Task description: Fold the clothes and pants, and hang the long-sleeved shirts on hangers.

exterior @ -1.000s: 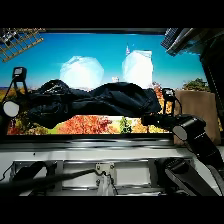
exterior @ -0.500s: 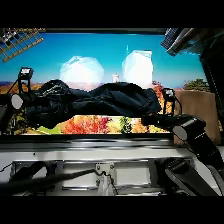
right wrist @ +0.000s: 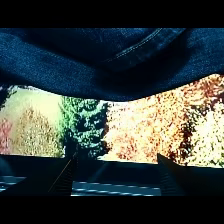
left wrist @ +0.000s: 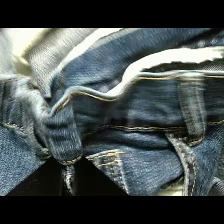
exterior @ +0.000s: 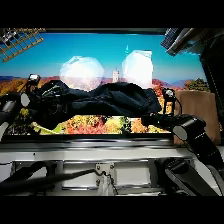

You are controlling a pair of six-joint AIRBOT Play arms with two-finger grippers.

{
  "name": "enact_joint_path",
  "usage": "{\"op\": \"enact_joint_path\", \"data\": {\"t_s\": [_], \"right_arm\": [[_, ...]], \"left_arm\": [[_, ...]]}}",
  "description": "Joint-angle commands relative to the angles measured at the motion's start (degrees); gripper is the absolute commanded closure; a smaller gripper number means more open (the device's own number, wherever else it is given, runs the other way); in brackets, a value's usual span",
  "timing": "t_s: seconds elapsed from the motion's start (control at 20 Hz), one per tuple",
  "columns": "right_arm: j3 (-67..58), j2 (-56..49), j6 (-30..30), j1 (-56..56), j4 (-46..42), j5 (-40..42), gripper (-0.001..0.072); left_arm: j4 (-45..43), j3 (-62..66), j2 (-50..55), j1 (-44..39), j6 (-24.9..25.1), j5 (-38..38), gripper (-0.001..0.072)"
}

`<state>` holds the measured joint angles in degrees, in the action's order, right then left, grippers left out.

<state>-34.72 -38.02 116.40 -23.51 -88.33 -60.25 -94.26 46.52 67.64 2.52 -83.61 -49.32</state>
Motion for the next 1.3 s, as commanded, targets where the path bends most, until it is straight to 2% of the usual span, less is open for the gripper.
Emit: {"op": "enact_joint_path", "data": {"t_s": [0.0, 0.15, 0.25, 0.35, 0.45, 0.55, 0.65, 0.75, 0.85, 0.9, 0.95, 1.1, 1.15, 1.25], "right_arm": [[0.02, 0.02, -0.04, -0.07, -0.31, -0.07, 0.014], [0.04, -0.02, -0.04, -0.04, -1.03, 2.03, 0.014], [0.04, -0.02, -0.04, -0.04, -1.2, 3.87, 0.014], [0.04, -0.02, -0.07, -0.07, -1.49, 4.37, 0.014], [0.04, -0.02, -0.24, -0.07, -1.88, 4.22, 0.014], [0.76, -0.02, -0.39, -0.04, -2.23, 4.46, 0.014], [2.62, -0.02, -0.37, -0.04, -2.93, 4.85, 0.014], [4.72, -0.02, -0.35, -0.04, -3.34, 4.87, 0.014], [5.7, -0.02, -0.13, -0.04, -5.62, 4.68, 0.0147], [5.68, -0.02, 1.22, 0.11, -8.48, 4.81, 0.0221], [5.68, -0.02, 3.43, 1.4, -11.08, 5.46, 0.0247], [5.68, -1.49, 5.55, 13.07, -9.7, 8.55, 0.0236], [5.68, -2.78, 3.74, 17.51, -6.4, 9.73, 0.0238], [5.66, -6.21, -8.09, 24.96, 8.57, 12.13, 0.0237]], "left_arm": [[-0.74, 0.66, -0.37, 0.42, -0.48, -1.7, 0.069], [-1.77, 4.7, -8.28, 2.82, -1.44, -1.4, 0.069], [-1.79, 7.04, -13.55, 6.6, -5.81, 1.18, 0.069], [-2.16, 7.08, -17.92, 12.87, -12.39, 4.63, 0.069], [-6.95, 6.49, -20.06, 21.18, -23.52, 4.76, 0.0691], [-11.63, 3.72, -20.52, 30.03, -31.43, 4.72, 0.0691], [-8.13, 0.2, -20.44, 37.86, -32.54, 3.61, 0.0691], [-5.09, -2.67, -20.44, 41.72, -32.52, 3.04, 0.0691], [-5.6, -4.0, -20.41, 42.03, -32.52, 4.33, 0.0691], [-5.77, -4.0, -20.22, 41.99, -32.5, 5.55, 0.0691], [-5.75, -4.0, -19.98, 41.99, -32.52, 7.34, 0.0691], [-5.73, -4.0, -19.17, 41.99, -32.52, 10.82, 0.0691], [-5.73, -4.0, -18.71, 41.99, -32.52, 11.21, 0.0691], [-5.7, -4.0, -17.49, 41.99, -32.52, 11.63, 0.0691]]}}
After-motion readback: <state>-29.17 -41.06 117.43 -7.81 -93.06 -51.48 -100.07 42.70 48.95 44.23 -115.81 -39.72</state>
